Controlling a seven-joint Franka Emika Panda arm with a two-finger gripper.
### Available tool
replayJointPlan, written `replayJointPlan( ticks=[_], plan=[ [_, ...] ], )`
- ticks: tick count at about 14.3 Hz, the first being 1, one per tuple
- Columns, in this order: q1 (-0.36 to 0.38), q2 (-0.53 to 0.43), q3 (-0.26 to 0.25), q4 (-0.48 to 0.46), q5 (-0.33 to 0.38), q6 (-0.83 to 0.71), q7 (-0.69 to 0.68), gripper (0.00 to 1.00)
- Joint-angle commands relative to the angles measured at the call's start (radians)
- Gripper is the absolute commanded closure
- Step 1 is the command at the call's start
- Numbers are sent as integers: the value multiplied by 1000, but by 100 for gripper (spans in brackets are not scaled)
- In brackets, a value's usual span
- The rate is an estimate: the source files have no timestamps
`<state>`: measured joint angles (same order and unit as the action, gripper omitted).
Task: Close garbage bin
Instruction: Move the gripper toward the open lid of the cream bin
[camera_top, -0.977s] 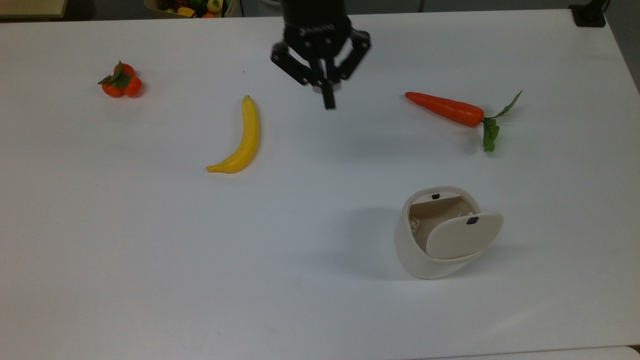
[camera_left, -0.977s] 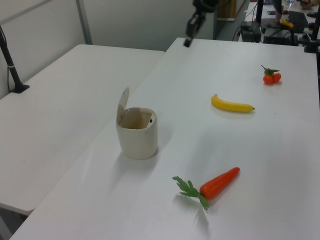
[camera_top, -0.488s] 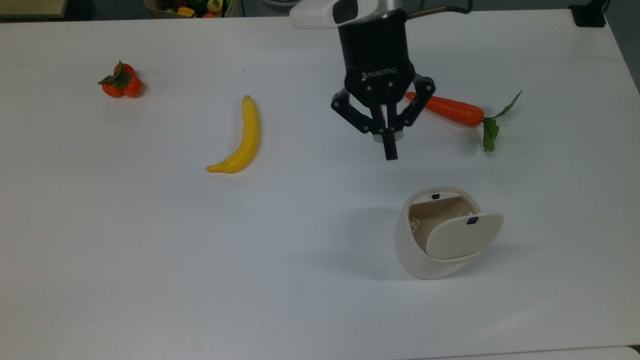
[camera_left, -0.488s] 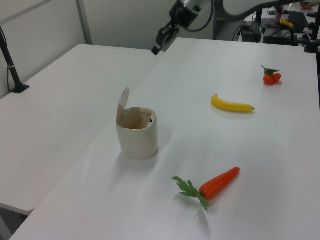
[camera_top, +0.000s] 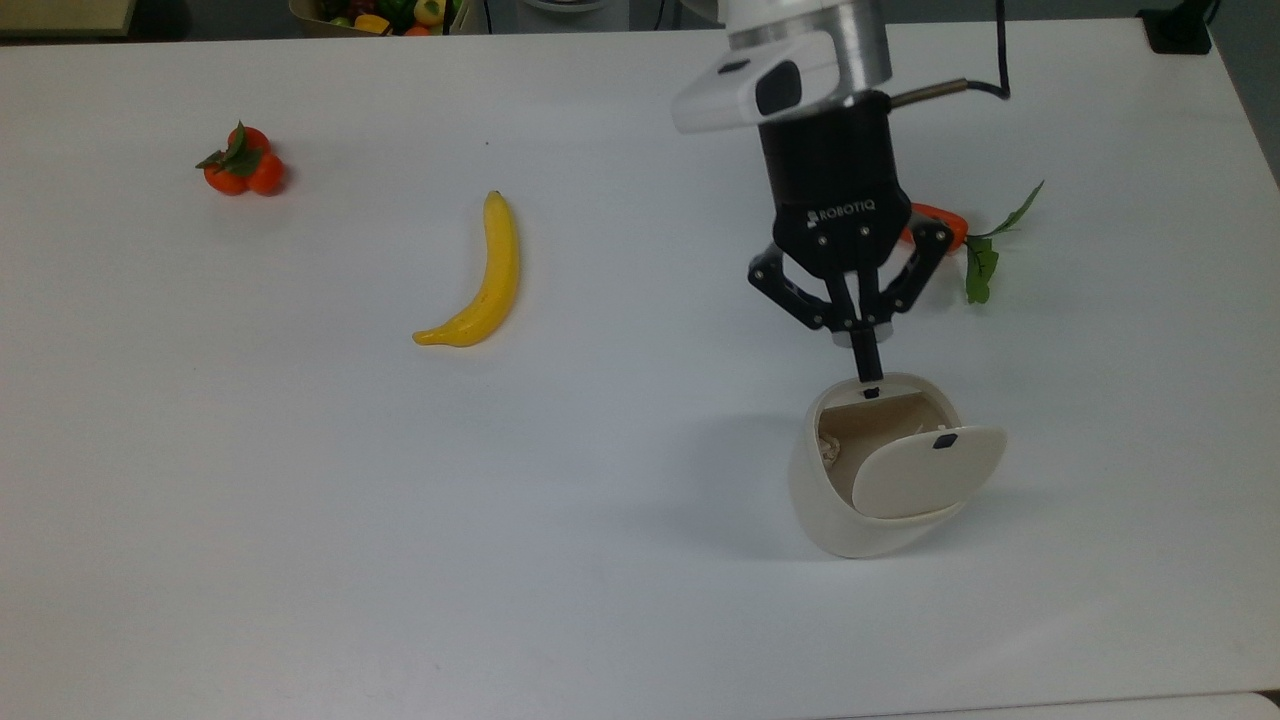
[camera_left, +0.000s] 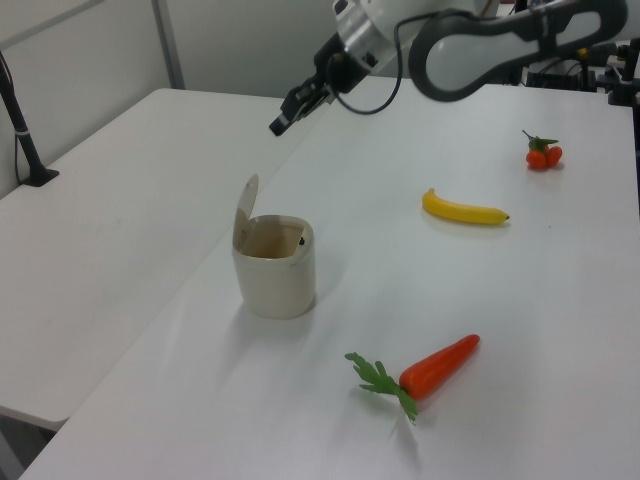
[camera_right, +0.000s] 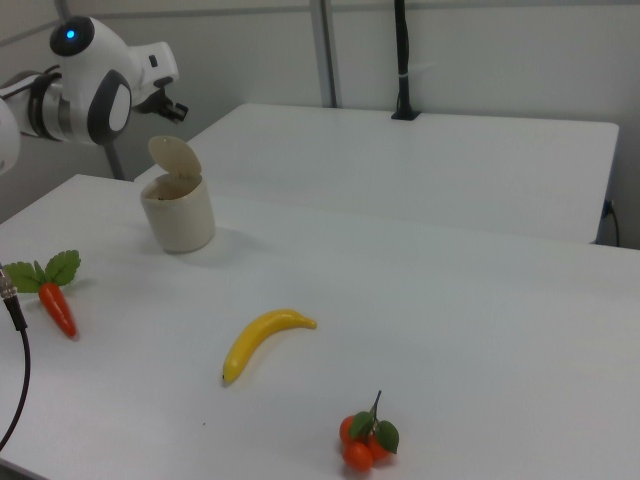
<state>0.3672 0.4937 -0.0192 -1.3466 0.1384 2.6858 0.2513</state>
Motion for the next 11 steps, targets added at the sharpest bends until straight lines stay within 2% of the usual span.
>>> replayJointPlan(
  ticks=[1, 11],
  plan=[
    [19, 88, -10, 75, -3, 80, 49, 100],
    [56, 197, -22, 98, -16, 255, 48, 100]
  ],
)
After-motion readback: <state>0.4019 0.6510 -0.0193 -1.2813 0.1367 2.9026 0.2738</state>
